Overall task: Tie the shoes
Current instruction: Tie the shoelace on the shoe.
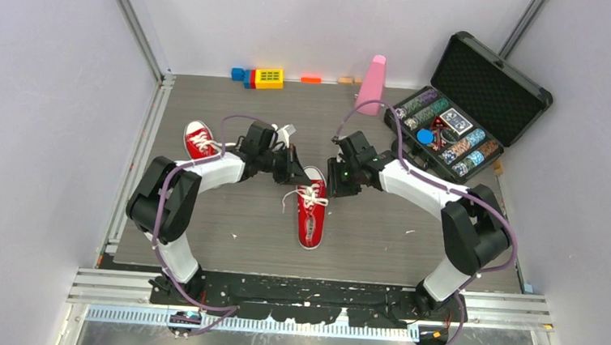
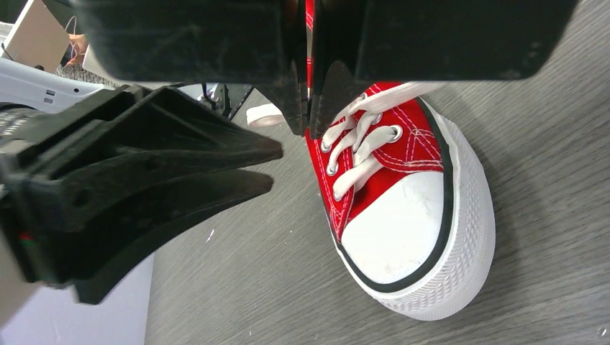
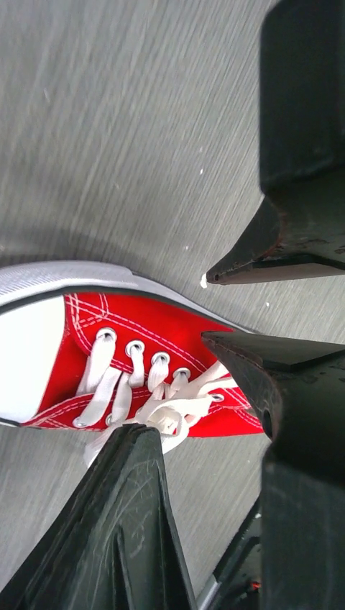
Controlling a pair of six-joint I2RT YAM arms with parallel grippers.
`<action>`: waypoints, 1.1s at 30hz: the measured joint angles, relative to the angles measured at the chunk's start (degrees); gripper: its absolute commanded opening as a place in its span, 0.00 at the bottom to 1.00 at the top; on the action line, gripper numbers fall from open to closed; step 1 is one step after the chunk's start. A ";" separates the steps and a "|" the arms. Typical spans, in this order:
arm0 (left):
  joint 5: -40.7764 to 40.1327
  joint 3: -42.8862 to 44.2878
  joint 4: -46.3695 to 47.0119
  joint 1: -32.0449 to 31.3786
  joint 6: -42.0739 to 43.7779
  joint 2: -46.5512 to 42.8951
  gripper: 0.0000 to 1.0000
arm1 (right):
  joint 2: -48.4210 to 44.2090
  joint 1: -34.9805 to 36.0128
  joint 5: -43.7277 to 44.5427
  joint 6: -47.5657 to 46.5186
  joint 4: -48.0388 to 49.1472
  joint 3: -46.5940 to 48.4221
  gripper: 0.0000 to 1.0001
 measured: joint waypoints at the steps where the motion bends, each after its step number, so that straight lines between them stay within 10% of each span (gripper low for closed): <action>1: 0.00 0.00 0.00 0.00 0.00 0.00 0.00 | 0.87 -0.07 -1.25 0.31 0.11 0.00 0.35; 33: 0.37 0.00 -0.02 0.00 0.07 0.00 0.00 | 5.92 1.44 -13.90 3.48 3.72 1.16 0.30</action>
